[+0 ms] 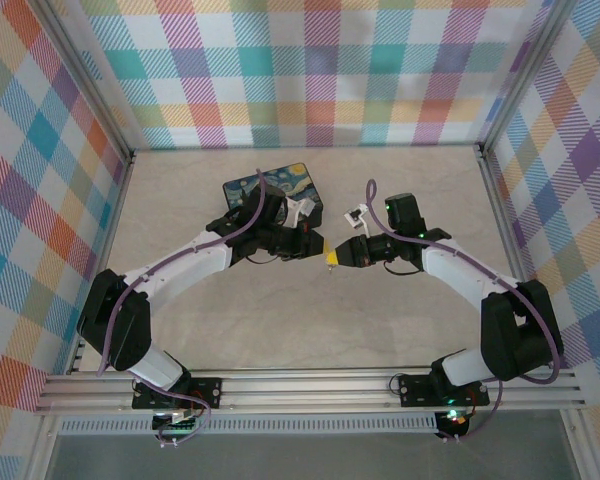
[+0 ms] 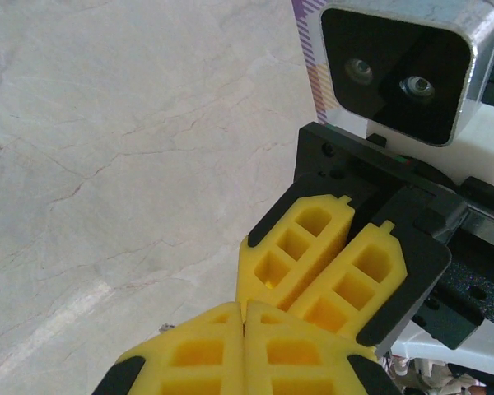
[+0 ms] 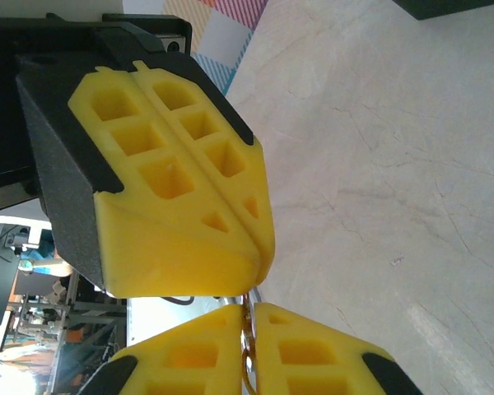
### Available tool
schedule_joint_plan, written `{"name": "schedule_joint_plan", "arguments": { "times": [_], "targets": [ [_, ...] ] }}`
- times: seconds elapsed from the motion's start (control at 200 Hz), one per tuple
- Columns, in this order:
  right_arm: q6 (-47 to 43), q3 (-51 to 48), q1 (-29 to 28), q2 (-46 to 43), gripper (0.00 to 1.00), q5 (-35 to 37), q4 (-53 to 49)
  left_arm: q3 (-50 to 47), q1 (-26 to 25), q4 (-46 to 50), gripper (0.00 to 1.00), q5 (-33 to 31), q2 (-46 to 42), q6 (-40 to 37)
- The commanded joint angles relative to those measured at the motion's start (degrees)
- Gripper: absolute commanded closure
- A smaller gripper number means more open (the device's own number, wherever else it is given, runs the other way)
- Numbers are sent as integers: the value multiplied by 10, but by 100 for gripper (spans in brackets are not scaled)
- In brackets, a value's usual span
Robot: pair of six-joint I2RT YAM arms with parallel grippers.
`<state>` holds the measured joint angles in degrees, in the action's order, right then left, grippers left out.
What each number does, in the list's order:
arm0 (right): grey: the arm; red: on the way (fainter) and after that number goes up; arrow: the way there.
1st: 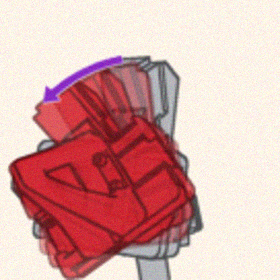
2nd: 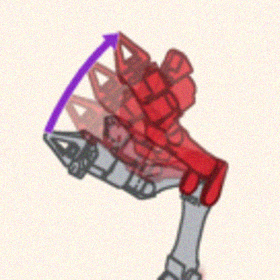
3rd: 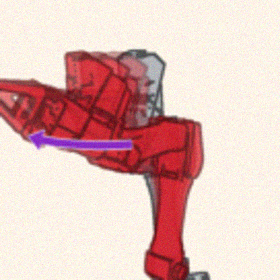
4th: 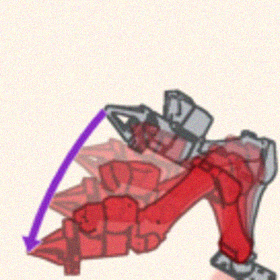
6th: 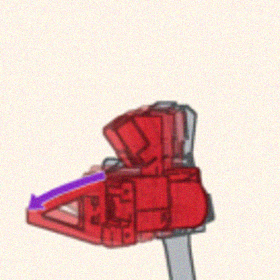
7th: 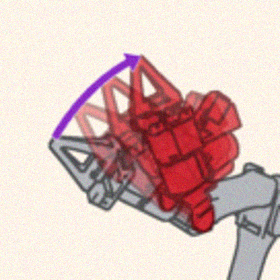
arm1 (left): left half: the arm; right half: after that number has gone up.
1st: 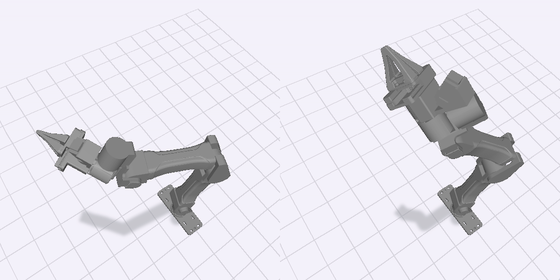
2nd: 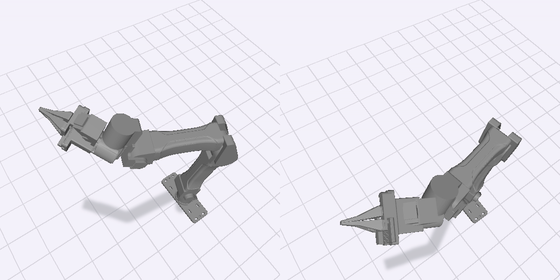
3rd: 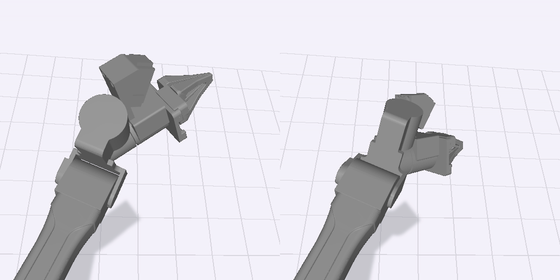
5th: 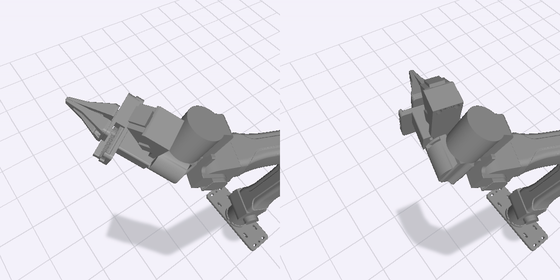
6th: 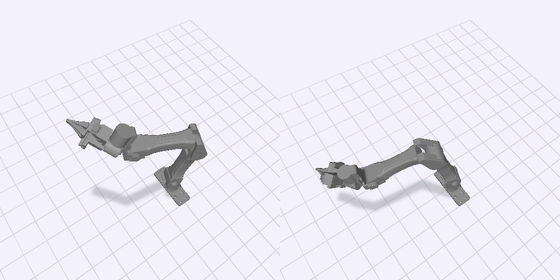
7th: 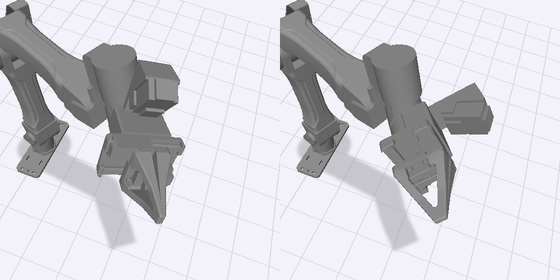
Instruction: Unlock the padlock with the key
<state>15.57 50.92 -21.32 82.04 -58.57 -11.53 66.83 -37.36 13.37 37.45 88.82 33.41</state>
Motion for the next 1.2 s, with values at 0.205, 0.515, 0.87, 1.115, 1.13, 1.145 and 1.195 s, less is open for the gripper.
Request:
{"name": "schedule_joint_plan", "arguments": {
  "times": [0.205,0.515,0.87,1.115,1.13,1.145,1.195],
  "targets": [
    [-35,9,4,-40,56,89,-9,37,4,82,100,-101,5,32],
    [-139,-43,-100,-114,57,378,41,100,9,155,100,-169,67,141],
    [-169,-118,-139,-152,66,512,181,125,11,155,100,-171,86,211],
    [-182,-108,-170,-112,66,536,211,114,11,145,100,-166,83,226],
    [-182,-108,-171,-110,66,536,213,113,11,145,100,-166,82,227],
    [-182,-106,-172,-108,66,536,213,113,11,145,100,-166,82,227],
    [-184,-103,-175,-100,66,532,215,113,12,147,100,-167,81,227]
  ]
}}
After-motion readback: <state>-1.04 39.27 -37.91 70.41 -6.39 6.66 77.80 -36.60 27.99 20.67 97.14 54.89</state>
